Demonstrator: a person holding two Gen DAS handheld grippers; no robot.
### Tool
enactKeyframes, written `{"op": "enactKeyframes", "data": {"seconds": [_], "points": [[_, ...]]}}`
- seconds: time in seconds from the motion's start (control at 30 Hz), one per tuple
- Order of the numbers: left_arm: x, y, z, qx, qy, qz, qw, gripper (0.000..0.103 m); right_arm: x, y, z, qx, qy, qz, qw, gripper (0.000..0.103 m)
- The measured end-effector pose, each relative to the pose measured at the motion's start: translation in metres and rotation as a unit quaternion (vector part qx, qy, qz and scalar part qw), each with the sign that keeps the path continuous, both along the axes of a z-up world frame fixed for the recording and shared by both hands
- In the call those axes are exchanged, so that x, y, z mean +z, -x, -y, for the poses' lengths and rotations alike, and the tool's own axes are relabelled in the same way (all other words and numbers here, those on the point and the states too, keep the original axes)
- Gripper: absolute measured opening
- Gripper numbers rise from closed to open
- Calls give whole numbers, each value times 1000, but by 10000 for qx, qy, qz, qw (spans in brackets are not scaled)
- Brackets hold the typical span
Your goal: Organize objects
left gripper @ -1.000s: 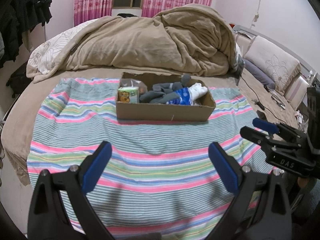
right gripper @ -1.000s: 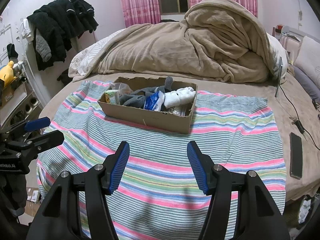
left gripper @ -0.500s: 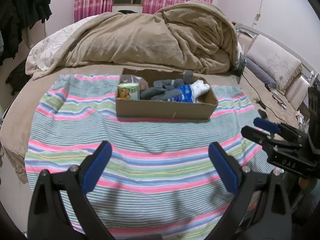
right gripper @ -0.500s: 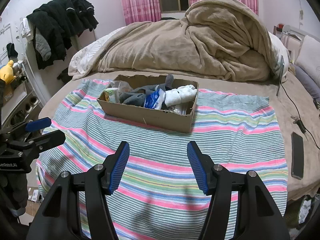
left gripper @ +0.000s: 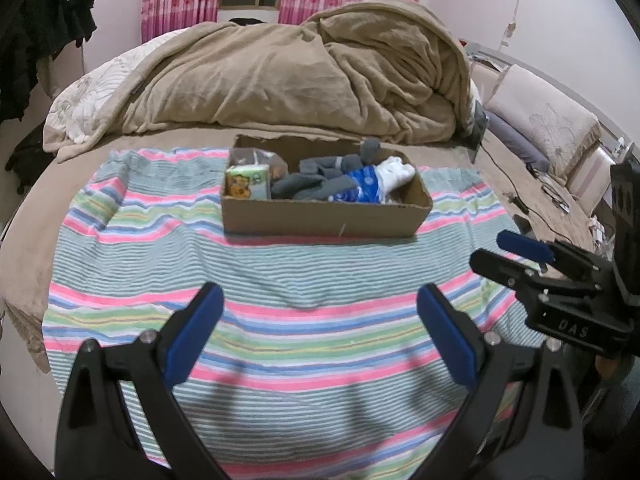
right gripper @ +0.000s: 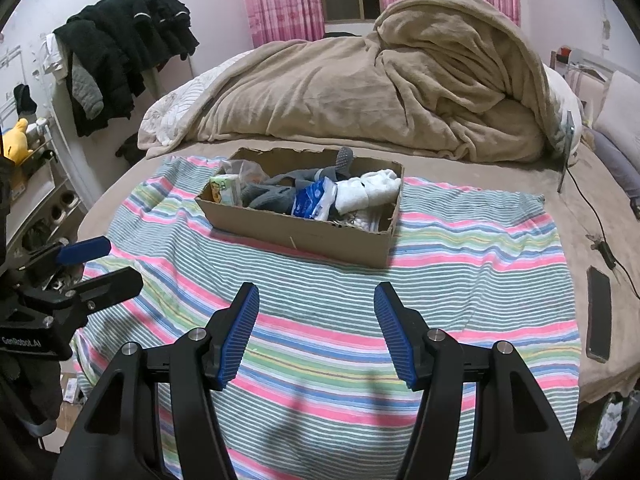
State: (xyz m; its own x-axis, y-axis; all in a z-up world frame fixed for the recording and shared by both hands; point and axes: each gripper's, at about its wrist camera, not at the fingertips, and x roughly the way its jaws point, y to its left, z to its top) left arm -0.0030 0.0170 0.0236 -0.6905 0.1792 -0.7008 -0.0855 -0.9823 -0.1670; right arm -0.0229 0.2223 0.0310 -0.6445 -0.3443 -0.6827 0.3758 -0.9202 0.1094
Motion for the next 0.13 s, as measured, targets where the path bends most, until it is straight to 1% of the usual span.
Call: {"op": "enactKeyframes", "data": {"seconds": [0.13], "points": [[-1, 8, 3, -6, 42, -3, 10000, 98, -2, 6, 0, 47, -44, 30, 10000, 63]]}}
